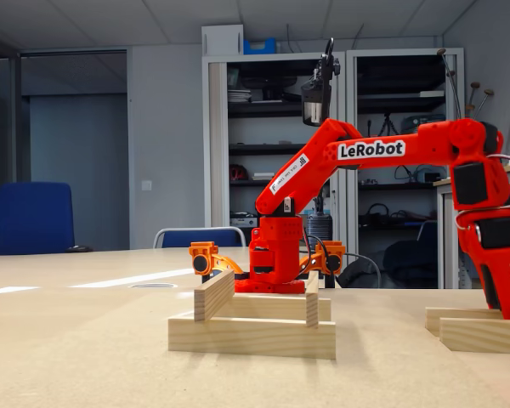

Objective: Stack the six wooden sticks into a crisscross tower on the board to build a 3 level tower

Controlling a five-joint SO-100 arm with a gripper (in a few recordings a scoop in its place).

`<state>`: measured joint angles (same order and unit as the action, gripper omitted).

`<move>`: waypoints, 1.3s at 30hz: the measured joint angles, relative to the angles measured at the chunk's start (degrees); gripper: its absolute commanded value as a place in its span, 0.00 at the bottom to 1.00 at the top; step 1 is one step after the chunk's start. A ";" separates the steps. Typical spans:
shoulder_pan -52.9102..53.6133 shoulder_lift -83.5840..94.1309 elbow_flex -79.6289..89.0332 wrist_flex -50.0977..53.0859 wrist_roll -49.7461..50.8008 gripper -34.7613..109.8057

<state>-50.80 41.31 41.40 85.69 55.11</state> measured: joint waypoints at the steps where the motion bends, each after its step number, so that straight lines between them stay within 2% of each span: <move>1: 0.09 -0.18 -0.09 -0.18 0.35 0.32; 7: 0.79 -1.05 -0.62 -0.70 1.14 0.24; 15: 0.62 -1.05 -1.67 0.44 2.37 0.24; 26: 3.08 -0.97 -14.06 13.97 14.41 0.24; 32: 7.29 3.60 -15.73 16.00 9.93 0.24; 39: 17.58 19.42 -1.85 10.72 -5.45 0.24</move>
<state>-33.22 60.73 39.55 96.42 49.66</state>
